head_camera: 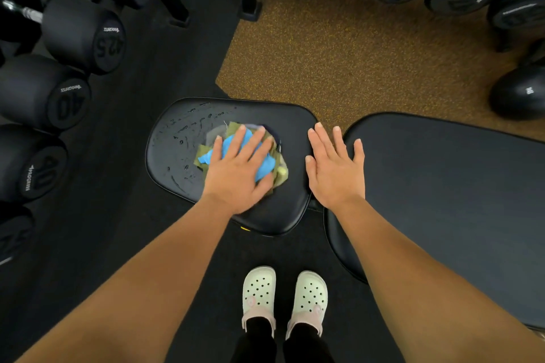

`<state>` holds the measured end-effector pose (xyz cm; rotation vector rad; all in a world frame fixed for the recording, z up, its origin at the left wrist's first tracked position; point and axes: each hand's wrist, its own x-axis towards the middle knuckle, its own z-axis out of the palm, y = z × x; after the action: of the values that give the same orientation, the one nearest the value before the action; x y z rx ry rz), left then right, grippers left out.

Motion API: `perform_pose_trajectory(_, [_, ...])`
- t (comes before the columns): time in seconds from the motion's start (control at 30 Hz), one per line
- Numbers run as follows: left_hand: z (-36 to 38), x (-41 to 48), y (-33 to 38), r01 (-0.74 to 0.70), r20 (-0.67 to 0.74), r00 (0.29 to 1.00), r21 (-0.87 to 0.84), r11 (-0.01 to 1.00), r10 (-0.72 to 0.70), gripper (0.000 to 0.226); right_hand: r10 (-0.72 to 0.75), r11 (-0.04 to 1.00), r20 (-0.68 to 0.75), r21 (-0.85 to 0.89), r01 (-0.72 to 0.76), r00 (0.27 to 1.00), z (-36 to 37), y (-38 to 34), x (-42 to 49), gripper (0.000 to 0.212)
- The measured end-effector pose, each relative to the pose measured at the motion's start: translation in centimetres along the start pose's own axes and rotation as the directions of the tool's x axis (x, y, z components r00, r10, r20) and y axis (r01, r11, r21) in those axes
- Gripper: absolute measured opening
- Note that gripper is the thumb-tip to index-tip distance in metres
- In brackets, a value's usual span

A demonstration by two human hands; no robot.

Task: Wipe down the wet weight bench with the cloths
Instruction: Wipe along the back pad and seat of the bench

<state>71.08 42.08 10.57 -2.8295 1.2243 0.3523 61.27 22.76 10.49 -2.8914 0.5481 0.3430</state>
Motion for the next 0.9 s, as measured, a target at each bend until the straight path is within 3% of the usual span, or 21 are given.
perform_pose_trajectory(0.07, [-0.2, 1.5, 2.0, 0.208, -0.016, 0.978, -0.062, 0.976, -0.210, 0.069, -0.002, 1.000, 0.002, -0.007, 0.002, 1.000, 0.0, 0.0, 0.0, 0.056])
perform_pose_trajectory(0.13, [-0.2, 1.6, 4.2, 0.274, -0.008, 0.961, -0.076, 0.959, -0.275, 0.069, -0.003, 1.000, 0.005, -0.014, 0.003, 1.000, 0.0, 0.1, 0.1, 0.056])
perform_pose_trajectory(0.2, [-0.1, 0.2, 4.8, 0.169, -0.026, 0.985, -0.056, 0.984, -0.170, 0.068, -0.009, 1.000, -0.007, -0.030, 0.009, 1.000, 0.0, 0.1, 0.0, 0.056])
perform_pose_trajectory(0.3, [0.4, -1.5, 2.5, -0.104, -0.043, 0.994, -0.029, 0.994, 0.103, 0.066, -0.008, 0.999, -0.011, -0.037, 0.008, 1.000, 0.1, 0.0, 0.0, 0.059])
perform_pose_trajectory(0.37, [0.5, -0.8, 0.8, -0.166, -0.032, 0.986, -0.005, 0.986, 0.166, 0.067, -0.006, 0.999, -0.011, -0.040, 0.005, 1.000, 0.1, -0.1, 0.0, 0.060])
perform_pose_trajectory(0.43, [0.2, 1.1, 0.5, -0.071, -0.035, 0.997, -0.019, 0.997, 0.070, 0.069, -0.001, 0.999, -0.013, -0.041, 0.001, 1.000, 0.1, -0.1, 0.0, 0.059])
perform_pose_trajectory(0.53, [-0.5, 4.0, 2.4, 0.178, -0.036, 0.983, -0.061, 0.982, -0.181, 0.070, -0.001, 0.999, -0.010, -0.042, 0.000, 1.000, 0.1, 0.0, 0.0, 0.056])
perform_pose_trajectory(0.6, [-0.6, 4.4, 3.4, 0.211, -0.034, 0.976, -0.049, 0.976, -0.213, 0.069, -0.001, 0.999, -0.007, -0.042, 0.001, 1.000, 0.0, 0.0, 0.1, 0.057])
perform_pose_trajectory(0.67, [-0.4, 2.9, 3.2, 0.035, -0.052, 0.998, -0.005, 0.999, -0.035, 0.068, -0.005, 0.999, -0.021, -0.050, 0.003, 1.000, 0.0, 0.0, 0.0, 0.059])
perform_pose_trajectory(0.77, [-0.1, 1.4, 1.2, -0.267, -0.035, 0.963, 0.033, 0.963, 0.268, 0.067, 0.001, 0.999, -0.010, -0.048, -0.001, 1.000, 0.0, -0.1, 0.0, 0.060])
perform_pose_trajectory(0.83, [-0.1, 1.8, 0.3, -0.309, -0.016, 0.951, 0.046, 0.950, 0.310, 0.070, 0.002, 0.999, -0.008, -0.053, -0.002, 1.000, 0.0, -0.1, 0.1, 0.060])
perform_pose_trajectory(0.9, [-0.4, 2.8, 0.4, -0.260, 0.002, 0.965, 0.050, 0.964, 0.261, 0.072, 0.004, 0.999, -0.012, -0.050, -0.004, 1.000, 0.1, 0.0, 0.1, 0.058])
